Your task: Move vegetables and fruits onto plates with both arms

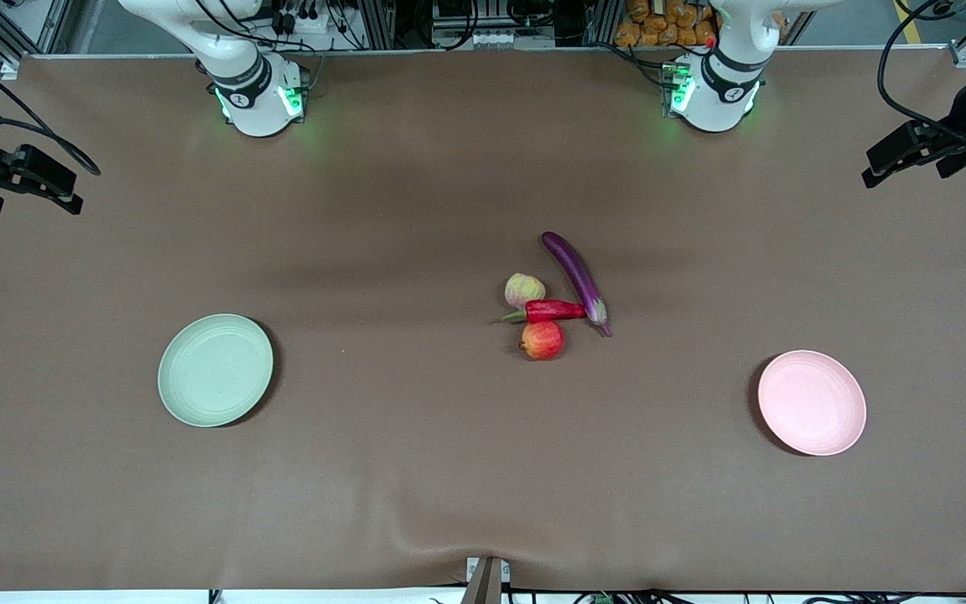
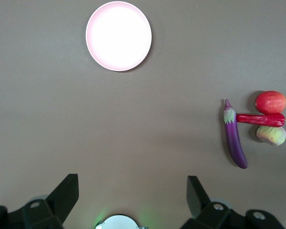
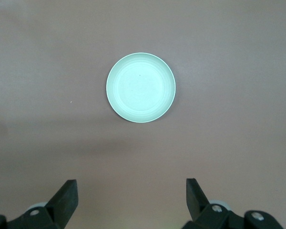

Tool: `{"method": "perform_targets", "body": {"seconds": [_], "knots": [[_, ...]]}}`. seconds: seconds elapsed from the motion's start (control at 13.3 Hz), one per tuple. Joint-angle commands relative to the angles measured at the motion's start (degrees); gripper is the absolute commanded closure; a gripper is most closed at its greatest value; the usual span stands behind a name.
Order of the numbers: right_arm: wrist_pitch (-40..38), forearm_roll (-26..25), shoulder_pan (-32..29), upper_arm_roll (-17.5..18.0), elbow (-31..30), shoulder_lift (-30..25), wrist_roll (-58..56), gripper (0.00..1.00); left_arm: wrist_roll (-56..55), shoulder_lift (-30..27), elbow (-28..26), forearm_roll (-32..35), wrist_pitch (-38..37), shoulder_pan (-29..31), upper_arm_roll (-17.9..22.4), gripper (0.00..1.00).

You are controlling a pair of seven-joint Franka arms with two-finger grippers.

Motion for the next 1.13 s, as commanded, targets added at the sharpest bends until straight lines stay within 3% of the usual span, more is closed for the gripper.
{"method": "perform_targets", "body": {"seconds": [0.0, 1.05], "knots": [[-0.26, 0.99, -1.20, 0.50, -1.09, -1.21, -1.04, 0.00, 1.05, -1.05, -0.35, -0.01, -0.86, 1.28, -1.14, 0.00], [-0.62, 0.99, -1.11, 0.50, -1.09, -1.21, -1.04, 0.00, -0.18, -0.70, -0.79, -0.01, -0.77, 2.77, -0.79, 0.00]]}}
